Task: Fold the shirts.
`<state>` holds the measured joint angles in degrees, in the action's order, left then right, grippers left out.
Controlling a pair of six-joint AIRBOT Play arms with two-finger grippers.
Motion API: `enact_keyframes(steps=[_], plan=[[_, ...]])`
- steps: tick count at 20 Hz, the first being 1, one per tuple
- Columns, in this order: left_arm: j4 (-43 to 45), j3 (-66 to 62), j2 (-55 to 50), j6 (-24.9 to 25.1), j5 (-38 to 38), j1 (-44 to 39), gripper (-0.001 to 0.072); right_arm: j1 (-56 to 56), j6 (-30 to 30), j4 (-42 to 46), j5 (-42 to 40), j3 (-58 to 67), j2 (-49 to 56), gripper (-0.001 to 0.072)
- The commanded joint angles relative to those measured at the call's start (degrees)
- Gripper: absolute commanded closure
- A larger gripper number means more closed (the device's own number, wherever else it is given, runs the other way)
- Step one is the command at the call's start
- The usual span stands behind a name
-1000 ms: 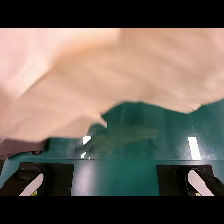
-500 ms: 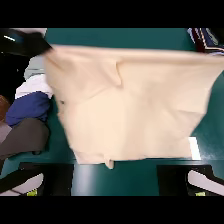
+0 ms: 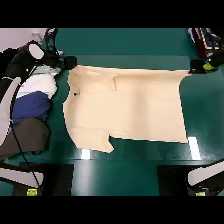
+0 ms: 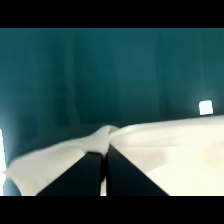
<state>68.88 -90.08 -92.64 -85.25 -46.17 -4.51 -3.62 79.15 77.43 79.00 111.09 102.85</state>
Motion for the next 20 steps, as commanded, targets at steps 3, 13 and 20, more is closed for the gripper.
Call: enact_keyframes(steps=[3,13,20], plan=[[0.1,-2.6,-1.2,3.1,-7.5,4.8,0.0683,0.3,0.3,0.2,0.5,2.5,1.2,0.0697],[0.0,12.7,-1.3,8.4,-16.0,5.7,0.031,6.0,3.0,0.2,-7.9,-20.6,-4.3,0.0469],[1.2,19.1,11.2,4.2,-28.8,10.0,0.0245,3.3,4.1,0.2,0.3,-21.7,-13.0,0.0278]])
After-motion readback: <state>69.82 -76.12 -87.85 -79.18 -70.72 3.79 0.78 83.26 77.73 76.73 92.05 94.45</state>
